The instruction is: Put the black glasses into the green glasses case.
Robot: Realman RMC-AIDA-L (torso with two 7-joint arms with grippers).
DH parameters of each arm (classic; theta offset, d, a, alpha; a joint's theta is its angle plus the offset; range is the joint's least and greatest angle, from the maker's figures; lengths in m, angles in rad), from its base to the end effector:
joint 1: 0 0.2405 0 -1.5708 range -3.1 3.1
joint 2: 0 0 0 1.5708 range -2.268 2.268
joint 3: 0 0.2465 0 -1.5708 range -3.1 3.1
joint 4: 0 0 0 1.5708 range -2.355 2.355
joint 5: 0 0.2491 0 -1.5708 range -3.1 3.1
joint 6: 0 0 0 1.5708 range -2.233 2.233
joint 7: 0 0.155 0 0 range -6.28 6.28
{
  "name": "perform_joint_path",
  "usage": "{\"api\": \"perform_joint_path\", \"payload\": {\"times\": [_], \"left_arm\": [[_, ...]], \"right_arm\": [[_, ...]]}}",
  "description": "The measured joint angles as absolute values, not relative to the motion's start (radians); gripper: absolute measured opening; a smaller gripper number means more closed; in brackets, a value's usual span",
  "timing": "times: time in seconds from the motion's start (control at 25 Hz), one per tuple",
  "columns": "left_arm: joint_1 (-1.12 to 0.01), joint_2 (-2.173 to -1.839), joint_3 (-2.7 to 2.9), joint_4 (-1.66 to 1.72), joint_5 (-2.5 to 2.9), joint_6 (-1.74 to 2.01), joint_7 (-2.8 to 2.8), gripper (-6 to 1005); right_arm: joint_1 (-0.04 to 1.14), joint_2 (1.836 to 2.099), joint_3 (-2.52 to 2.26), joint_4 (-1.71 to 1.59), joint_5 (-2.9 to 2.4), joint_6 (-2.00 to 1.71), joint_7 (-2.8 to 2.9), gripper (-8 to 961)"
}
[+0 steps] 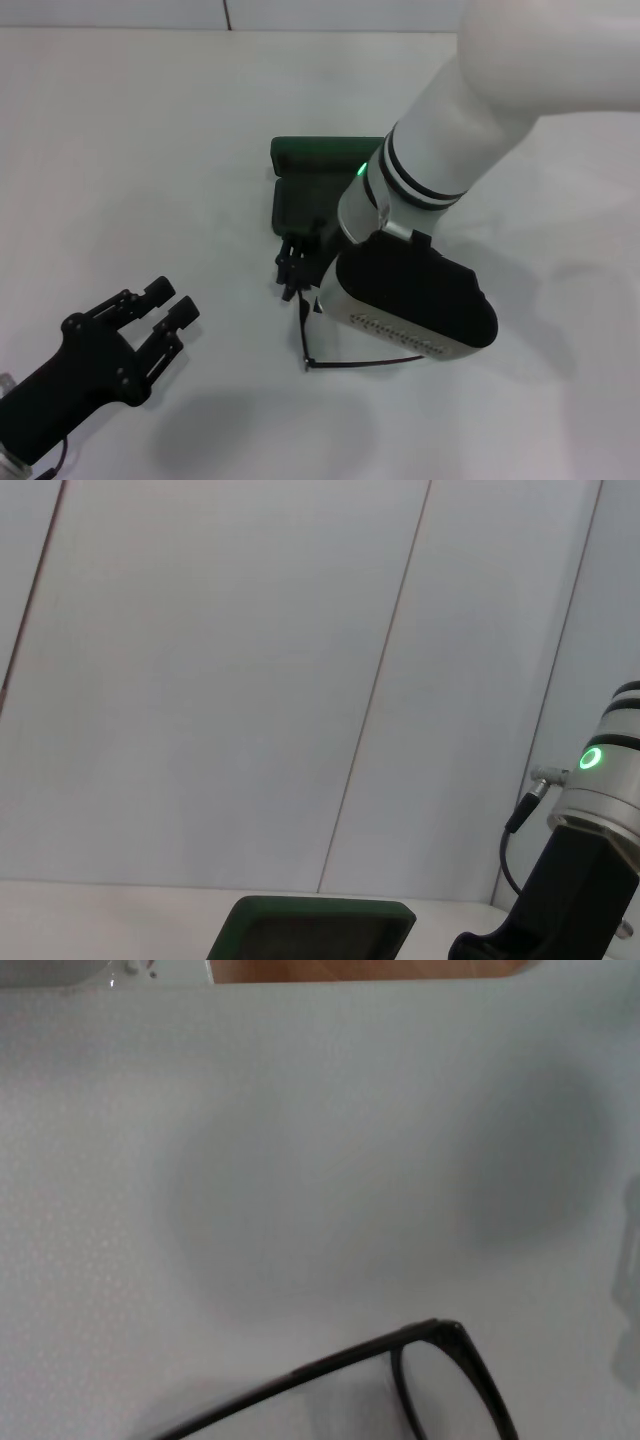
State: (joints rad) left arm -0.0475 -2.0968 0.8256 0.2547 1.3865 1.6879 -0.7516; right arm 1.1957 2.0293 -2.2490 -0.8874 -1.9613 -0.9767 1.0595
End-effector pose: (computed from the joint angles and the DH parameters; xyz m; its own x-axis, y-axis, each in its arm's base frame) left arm -0.3653 0.1830 -0.0380 0.5277 0.1653 0.8332 0.6982 -0.6431 -0.3146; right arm 0.0278 0.3550 -0.1913 0.1018 0.9867 0.1269 0.9301 -0.1397 0.3398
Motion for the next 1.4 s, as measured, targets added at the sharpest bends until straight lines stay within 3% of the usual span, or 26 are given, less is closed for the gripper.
{"api": "perform_joint_path", "payload": {"times": [0.32, 0.52, 0.96, 1.16, 1.4], "left_arm": [[-0.048, -2.097, 0.825, 0.252, 1.391, 1.679, -0.752, 364], [-0.046, -2.097, 0.825, 0.251, 1.391, 1.679, -0.752, 365], [-0.071, -2.095, 0.824, 0.251, 1.389, 1.700, -0.752, 364], [-0.080, -2.089, 0.818, 0.264, 1.376, 1.775, -0.753, 350], [-0.093, -2.084, 0.818, 0.270, 1.349, 1.845, -0.754, 330]], "right_arm": [[1.176, 2.029, -2.259, -0.905, -1.975, -0.963, 1.072, 236], [1.159, 2.029, -2.259, -0.935, -2.017, -0.963, 1.110, 173], [1.118, 2.029, -1.962, -0.994, -2.039, -1.236, 1.175, 171], [1.120, 2.028, -1.773, -1.024, -2.077, -1.436, 1.279, 127], [1.032, 2.027, -1.539, -1.091, -2.059, -1.526, 1.406, 112]]}}
